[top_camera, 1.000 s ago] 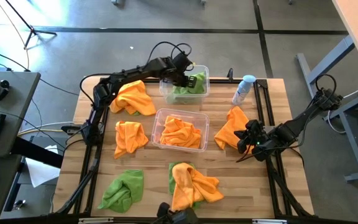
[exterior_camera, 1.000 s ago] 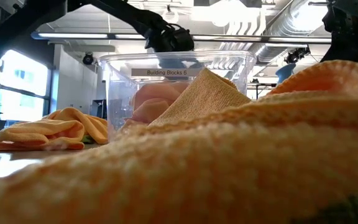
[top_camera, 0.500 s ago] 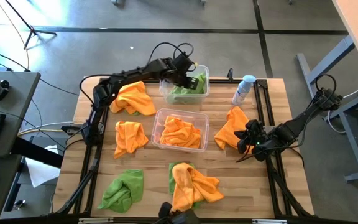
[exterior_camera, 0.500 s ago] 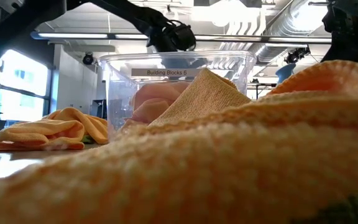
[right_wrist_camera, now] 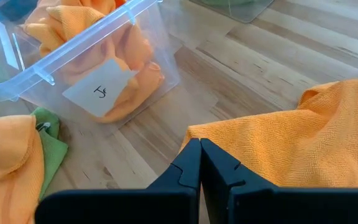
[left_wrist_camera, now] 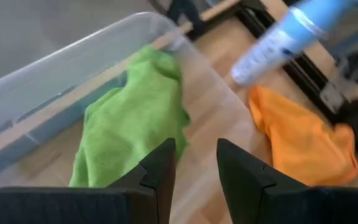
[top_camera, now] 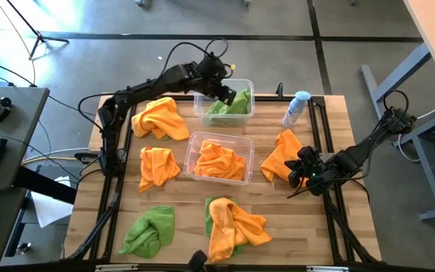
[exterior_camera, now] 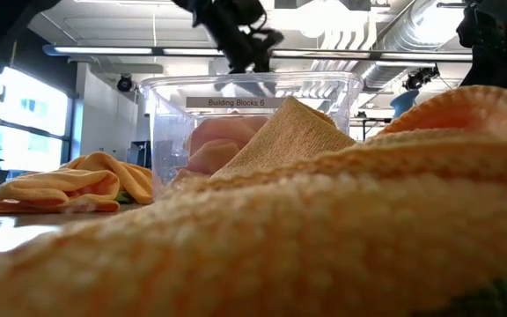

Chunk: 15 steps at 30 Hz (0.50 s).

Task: Sort microfiber towel by color & place in baskets
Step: Put the orange microfiber towel into the bottom transparent bin

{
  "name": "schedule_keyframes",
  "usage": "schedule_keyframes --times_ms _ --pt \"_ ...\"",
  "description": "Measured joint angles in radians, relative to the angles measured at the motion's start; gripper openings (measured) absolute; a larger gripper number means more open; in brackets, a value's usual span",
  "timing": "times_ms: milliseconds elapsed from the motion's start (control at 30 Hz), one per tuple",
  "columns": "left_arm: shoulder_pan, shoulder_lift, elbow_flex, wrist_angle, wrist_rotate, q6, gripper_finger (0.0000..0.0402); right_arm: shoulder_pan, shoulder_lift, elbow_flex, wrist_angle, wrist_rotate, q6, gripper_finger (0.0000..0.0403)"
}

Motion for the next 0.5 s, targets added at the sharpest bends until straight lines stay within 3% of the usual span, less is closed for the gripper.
schedule_keyframes --times_ms 167,367,500 --pt "-0.053 -0.049 0.000 -0.093 -0.028 0.043 0.0098 0.000 0.000 0.000 0.006 0.000 0.000 0.0000" --pt "-0.169 -0.080 0.000 -0.208 -0.107 0.042 0.0014 0.000 0.000 0.000 0.048 -0.069 -0.003 0.0000" --pt "-0.262 -0.090 0.000 -0.208 -0.144 0.073 0.0010 0.000 0.000 0.000 0.045 -0.124 -0.012 0.0000"
